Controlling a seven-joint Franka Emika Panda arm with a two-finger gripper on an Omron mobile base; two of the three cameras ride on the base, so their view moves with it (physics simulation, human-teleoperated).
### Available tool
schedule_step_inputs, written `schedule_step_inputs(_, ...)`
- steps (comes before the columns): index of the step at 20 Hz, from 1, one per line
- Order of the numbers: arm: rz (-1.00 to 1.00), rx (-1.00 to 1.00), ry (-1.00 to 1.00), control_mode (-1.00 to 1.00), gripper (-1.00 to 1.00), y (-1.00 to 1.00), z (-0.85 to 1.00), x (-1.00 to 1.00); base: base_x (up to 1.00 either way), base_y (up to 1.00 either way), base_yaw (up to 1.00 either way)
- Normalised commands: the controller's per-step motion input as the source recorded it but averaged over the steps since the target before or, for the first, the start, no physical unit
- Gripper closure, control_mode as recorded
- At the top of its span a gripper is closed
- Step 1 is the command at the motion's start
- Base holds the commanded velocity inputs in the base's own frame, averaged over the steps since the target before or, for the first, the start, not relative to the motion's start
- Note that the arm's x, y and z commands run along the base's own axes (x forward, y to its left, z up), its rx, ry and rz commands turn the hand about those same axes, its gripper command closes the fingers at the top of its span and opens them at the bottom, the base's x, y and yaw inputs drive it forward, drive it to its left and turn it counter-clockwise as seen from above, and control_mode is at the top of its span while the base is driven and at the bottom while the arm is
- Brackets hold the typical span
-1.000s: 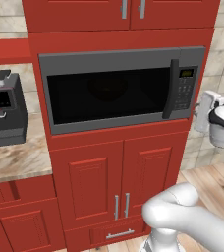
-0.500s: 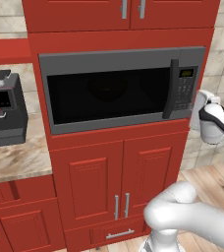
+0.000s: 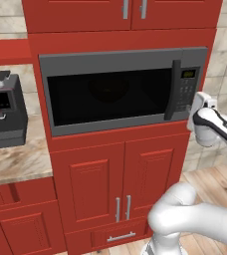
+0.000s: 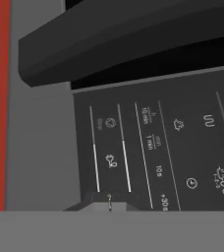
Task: Pick the lemon from the sink and place it in the bowl. Then pick the bowl and place it in the microwave. Then close the microwave door and press the start button.
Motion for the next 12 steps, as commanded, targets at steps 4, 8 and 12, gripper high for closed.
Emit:
schedule_step_inputs(4, -0.01, 0.02, 0.0, -1.0, 1.0, -0.01, -0.09, 0.35, 0.0, 0.0, 0.0)
schedule_step_inputs(8, -0.02, 0.01, 0.0, -1.0, 1.0, 0.0, 0.0, 0.46, 0.0, 0.0, 0.0)
schedule_step_inputs(12, 0.0, 0.02, 0.0, -1.0, 1.0, 0.0, -0.01, 0.19, 0.0, 0.0, 0.0)
